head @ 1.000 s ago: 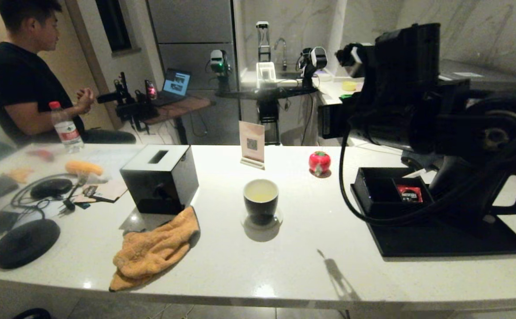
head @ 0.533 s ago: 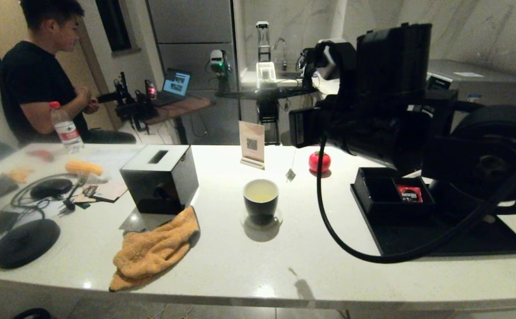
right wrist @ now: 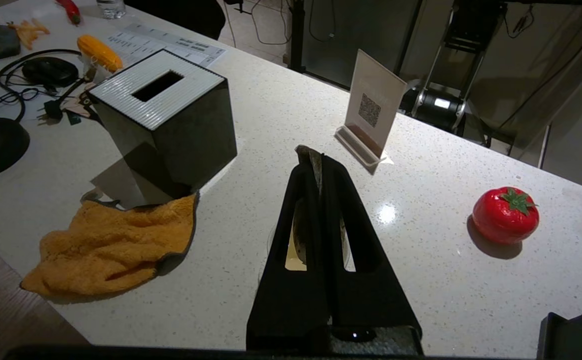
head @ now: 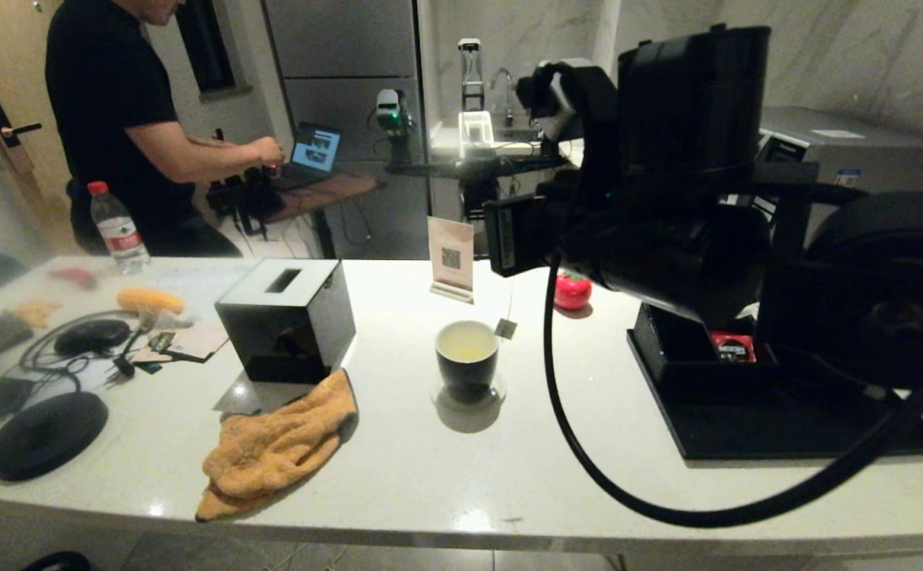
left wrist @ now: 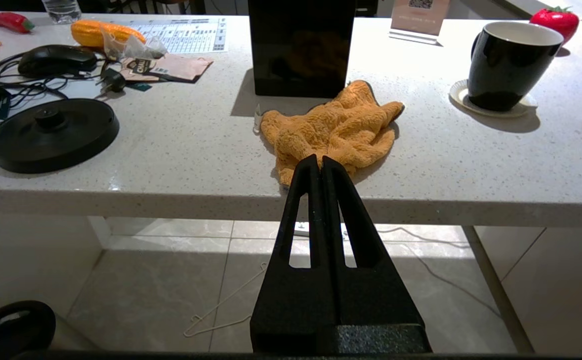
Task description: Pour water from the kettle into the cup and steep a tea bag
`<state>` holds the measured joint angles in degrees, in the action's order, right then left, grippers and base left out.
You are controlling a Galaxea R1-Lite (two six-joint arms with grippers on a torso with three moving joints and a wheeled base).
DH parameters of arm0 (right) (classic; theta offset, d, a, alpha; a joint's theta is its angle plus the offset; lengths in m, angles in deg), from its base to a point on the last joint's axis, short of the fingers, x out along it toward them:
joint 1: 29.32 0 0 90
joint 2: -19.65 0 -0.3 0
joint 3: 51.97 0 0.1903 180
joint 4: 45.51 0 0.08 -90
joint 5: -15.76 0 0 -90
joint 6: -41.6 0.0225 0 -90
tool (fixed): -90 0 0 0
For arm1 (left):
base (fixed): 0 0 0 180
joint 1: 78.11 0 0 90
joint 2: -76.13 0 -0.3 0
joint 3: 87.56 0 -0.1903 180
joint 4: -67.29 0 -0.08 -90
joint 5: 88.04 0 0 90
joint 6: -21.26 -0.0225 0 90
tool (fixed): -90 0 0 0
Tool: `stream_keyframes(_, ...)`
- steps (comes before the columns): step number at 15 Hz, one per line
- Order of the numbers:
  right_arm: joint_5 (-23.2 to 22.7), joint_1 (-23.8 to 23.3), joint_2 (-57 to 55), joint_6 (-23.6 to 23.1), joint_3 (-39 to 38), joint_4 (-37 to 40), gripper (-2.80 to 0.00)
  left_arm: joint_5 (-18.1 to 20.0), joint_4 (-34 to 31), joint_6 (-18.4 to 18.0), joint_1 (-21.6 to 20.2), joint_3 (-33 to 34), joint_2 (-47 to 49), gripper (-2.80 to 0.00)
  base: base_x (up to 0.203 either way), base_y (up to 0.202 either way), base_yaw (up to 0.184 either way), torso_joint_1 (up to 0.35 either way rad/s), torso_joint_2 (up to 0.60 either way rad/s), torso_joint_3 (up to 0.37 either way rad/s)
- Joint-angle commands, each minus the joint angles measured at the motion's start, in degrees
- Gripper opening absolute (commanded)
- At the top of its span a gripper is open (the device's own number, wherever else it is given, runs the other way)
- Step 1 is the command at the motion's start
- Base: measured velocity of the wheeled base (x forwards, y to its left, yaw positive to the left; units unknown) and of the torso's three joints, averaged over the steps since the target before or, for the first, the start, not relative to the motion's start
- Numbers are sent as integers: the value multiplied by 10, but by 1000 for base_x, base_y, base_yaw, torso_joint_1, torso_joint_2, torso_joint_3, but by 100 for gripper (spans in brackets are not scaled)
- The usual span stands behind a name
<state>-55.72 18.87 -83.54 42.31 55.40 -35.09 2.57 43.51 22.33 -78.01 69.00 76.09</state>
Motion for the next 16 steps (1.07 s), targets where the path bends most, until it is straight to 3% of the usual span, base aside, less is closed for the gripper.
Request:
stream_keyframes(1, 1, 5, 0, -1, 1, -1, -280, 2, -2, -7, 0, -3, 0, -280, 0, 0, 0, 0, 0, 0)
stream_keyframes(4, 1, 5, 3, 0, -1, -1, -280, 9, -22, -8, 0, -26, 2, -280, 0, 0, 0, 0, 0, 0)
stream_keyframes(8, 1, 10, 4, -8, 0, -1, -280, 51, -56, -5, 0, -96, 69, -280, 0, 0, 0, 0, 0, 0)
stream_keyframes(16, 0, 25, 13, -35, 6, -2, -280, 188, -43, -5, 2, -284, 313, -280, 0, 0, 0, 0, 0, 0)
